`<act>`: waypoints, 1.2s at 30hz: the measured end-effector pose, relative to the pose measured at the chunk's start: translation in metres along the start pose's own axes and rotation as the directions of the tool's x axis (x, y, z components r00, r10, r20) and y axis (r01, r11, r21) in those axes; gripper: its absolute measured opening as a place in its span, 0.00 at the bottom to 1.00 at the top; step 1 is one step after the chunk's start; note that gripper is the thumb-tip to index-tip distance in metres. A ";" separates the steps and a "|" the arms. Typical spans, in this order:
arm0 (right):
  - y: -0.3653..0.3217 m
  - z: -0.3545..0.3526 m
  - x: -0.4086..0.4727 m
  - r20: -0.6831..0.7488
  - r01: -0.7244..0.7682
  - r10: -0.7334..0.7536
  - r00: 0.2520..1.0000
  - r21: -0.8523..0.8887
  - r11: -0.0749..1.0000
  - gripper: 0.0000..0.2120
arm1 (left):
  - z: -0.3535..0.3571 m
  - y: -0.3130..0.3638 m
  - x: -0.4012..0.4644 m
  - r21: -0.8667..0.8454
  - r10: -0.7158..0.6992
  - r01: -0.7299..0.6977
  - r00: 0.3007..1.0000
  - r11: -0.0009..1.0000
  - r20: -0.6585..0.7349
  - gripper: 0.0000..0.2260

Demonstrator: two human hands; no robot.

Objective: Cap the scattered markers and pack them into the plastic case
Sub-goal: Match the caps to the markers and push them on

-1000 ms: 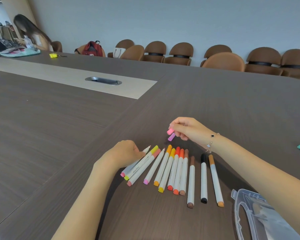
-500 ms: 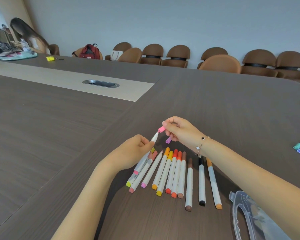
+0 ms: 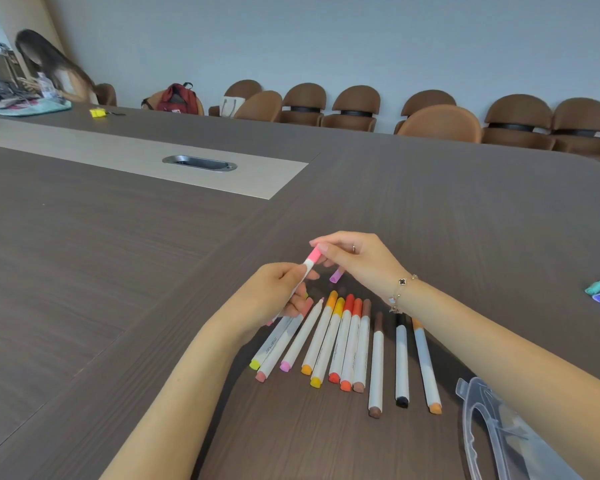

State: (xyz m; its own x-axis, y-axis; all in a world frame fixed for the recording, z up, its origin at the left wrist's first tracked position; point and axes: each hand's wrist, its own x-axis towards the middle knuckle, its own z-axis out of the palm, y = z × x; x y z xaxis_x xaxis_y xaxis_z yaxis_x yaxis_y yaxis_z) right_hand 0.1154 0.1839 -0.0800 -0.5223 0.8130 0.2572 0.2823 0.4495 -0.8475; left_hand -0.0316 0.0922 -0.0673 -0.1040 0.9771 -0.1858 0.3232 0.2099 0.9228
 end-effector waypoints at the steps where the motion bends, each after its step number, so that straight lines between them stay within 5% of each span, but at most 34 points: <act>1: 0.001 0.001 0.000 -0.037 0.003 -0.002 0.999 0.022 1.000 0.09 | 0.002 -0.001 0.000 -0.038 -0.006 0.006 1.000 0.999 -0.019 0.13; 6: 0.007 0.013 -0.002 -0.091 -0.031 0.032 0.995 0.018 0.999 0.08 | 0.006 0.003 -0.002 -0.044 -0.073 0.071 0.996 0.996 -0.043 0.13; 11: 0.006 0.001 0.004 -0.028 -0.048 0.044 0.999 -0.181 0.982 0.12 | -0.013 0.000 -0.001 0.316 0.054 0.019 0.973 0.949 -0.222 0.10; 17: 0.031 -0.018 0.006 -0.072 -0.141 0.121 0.990 -0.495 0.857 0.09 | -0.019 -0.020 0.004 0.582 -0.078 0.214 0.965 0.784 -0.250 0.17; 23: 0.038 -0.010 0.004 -0.081 -0.279 0.274 0.958 -0.477 0.833 0.15 | -0.010 -0.012 -0.003 0.645 0.170 -0.026 0.972 0.763 -0.163 0.07; 26: 0.034 -0.002 0.006 -0.046 -0.280 0.297 0.954 -0.494 0.823 0.17 | 0.006 -0.008 -0.007 0.701 0.105 -0.069 0.994 0.709 -0.009 0.08; 32: 0.032 0.002 0.008 -0.033 -0.233 0.252 0.967 -0.512 0.826 0.11 | 0.027 -0.010 -0.006 0.816 0.062 0.025 0.995 0.577 -0.074 0.11; 36: 0.031 -0.008 0.006 -0.094 -0.335 0.325 0.941 -0.129 0.933 0.11 | 0.036 -0.009 -0.008 0.781 0.018 0.061 0.996 0.621 -0.092 0.12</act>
State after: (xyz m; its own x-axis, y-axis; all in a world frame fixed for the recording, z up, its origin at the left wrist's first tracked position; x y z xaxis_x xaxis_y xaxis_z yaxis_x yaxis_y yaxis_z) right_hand 0.1272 0.2053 -0.1011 -0.3243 0.9459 0.0100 0.5425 0.1946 -0.8172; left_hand -0.0001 0.0834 -0.0856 -0.1840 0.9732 -0.1377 0.9293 0.2178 0.2982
